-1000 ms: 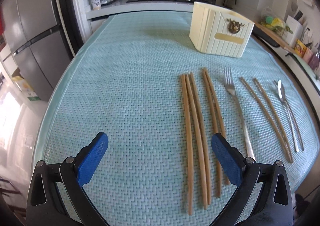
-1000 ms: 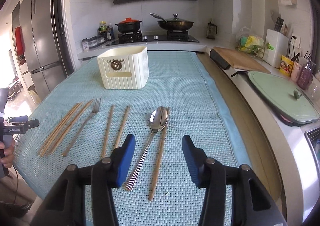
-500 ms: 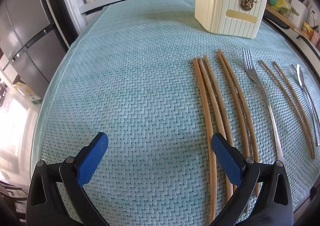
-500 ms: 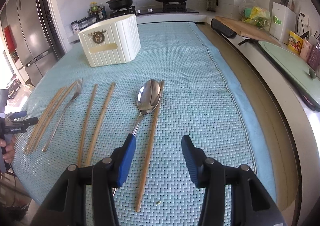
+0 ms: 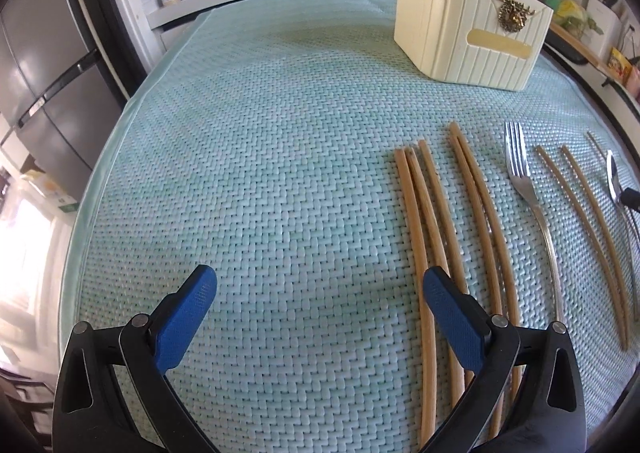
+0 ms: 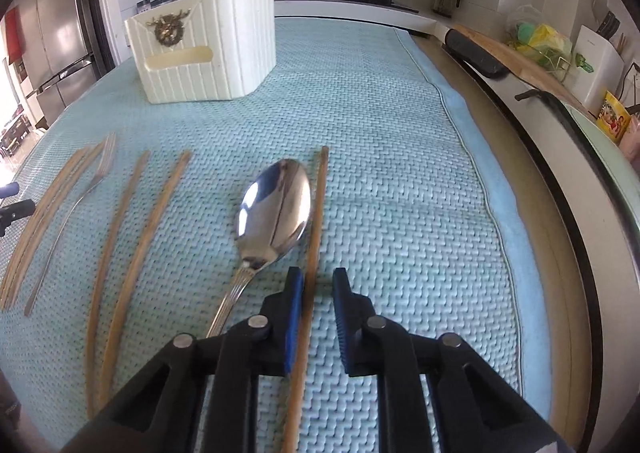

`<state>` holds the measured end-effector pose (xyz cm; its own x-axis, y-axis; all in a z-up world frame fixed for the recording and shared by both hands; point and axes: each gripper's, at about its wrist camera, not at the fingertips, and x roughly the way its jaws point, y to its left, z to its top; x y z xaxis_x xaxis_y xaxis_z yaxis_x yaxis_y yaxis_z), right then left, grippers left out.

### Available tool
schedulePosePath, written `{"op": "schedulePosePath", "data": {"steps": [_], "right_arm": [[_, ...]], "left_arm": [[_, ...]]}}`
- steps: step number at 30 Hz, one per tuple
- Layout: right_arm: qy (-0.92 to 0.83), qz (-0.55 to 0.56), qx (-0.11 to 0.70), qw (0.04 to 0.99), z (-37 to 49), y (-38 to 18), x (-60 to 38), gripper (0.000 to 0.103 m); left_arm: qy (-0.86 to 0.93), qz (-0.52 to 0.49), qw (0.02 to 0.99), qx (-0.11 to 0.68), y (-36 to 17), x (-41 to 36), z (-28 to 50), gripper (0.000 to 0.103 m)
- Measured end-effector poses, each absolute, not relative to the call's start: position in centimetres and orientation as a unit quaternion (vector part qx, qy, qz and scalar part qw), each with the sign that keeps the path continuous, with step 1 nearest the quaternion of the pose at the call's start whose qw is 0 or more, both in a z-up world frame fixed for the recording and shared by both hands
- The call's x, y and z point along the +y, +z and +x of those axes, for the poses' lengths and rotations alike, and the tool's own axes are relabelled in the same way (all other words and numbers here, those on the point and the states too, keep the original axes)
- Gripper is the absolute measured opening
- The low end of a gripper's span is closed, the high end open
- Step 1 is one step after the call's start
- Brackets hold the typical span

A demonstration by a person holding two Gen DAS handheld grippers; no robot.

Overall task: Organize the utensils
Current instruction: 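Lower the right tool and close it on a single wooden chopstick beside the spoon, then close the left tool on a wooden chopstick while the right tool holds its chopstick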

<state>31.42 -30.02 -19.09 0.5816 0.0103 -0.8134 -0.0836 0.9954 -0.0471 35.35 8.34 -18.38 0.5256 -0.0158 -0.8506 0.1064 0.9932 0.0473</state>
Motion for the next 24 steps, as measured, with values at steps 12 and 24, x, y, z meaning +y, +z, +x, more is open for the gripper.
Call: {"op": "schedulePosePath", "data": {"steps": [12,24], "right_arm": [[0.014,-0.027,0.478,0.878,31.0,-18.9,-32.0,0.014],[0.015,-0.012,0.47,0.883,30.1,-19.0,-32.3,0.017]], "left_arm": [[-0.059,0.023,0.868,0.493,-17.5,9.1,35.5,0.101],[-0.033,0.062,0.866,0.495,-18.1,8.0,34.7,0.101]]}}
